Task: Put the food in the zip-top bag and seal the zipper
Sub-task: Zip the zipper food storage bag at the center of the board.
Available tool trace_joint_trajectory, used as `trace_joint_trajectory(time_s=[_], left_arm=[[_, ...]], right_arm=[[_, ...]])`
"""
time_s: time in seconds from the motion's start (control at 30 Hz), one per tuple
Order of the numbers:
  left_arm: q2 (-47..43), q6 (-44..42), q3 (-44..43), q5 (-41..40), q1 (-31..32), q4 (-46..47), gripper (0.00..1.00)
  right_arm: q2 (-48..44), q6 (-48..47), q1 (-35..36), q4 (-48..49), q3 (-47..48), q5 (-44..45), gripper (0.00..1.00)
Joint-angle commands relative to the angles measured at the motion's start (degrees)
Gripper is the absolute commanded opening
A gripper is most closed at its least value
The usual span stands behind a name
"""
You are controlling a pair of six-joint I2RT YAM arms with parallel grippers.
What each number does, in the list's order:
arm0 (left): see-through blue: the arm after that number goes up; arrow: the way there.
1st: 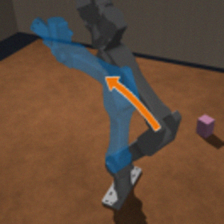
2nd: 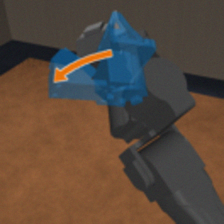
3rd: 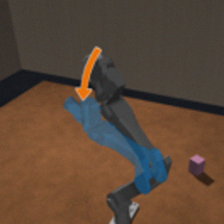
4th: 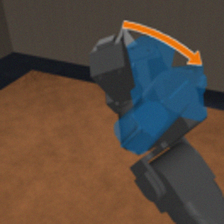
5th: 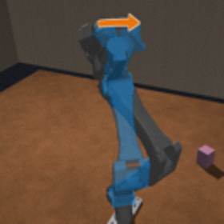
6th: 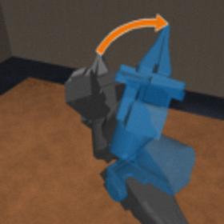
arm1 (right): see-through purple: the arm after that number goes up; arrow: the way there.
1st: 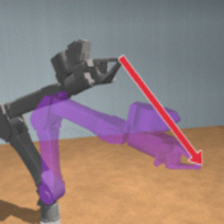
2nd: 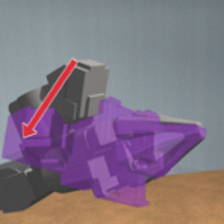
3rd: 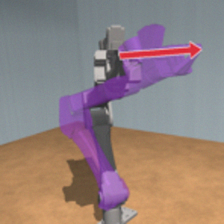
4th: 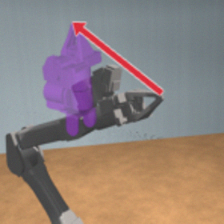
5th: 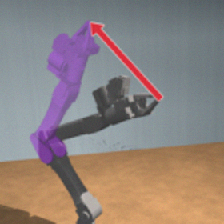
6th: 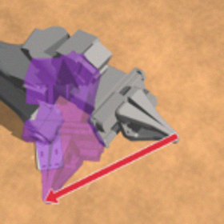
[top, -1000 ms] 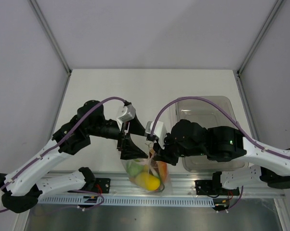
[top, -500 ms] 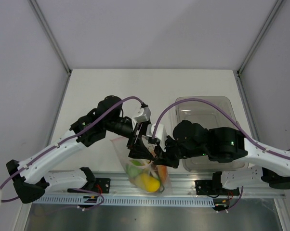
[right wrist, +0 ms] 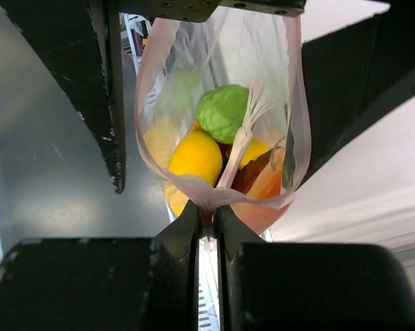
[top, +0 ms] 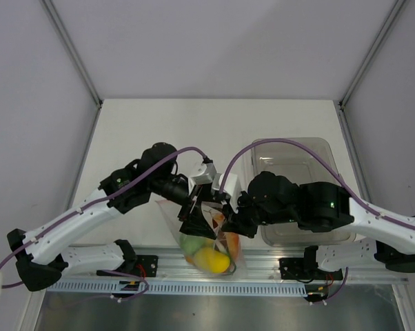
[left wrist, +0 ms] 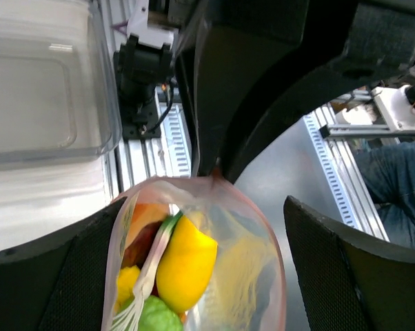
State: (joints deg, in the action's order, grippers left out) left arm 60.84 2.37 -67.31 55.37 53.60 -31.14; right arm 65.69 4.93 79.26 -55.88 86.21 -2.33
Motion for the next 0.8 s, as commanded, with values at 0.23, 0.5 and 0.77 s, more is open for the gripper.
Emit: trace_joint_trajectory(time_s=[0.23,0.5,0.77], left_arm=[[-2.92,-0.88,0.69,-16.08,5.19,-5.42,0.86],[-3.36,0.17,1.83,-23.03,5.28,-7.1,0.67],[-4.76,3.6,4.82,-26.36,5.37,-5.78,0.15]], right_arm=[[0.67,4.12,-1.04,1.12,2.47,1.27,0.0],[-2.41,3.68,-1.13,3.4,1.33,1.36,0.0],[-4.96,3.95,-1.39,11.49,-4.65,3.98,0.12]])
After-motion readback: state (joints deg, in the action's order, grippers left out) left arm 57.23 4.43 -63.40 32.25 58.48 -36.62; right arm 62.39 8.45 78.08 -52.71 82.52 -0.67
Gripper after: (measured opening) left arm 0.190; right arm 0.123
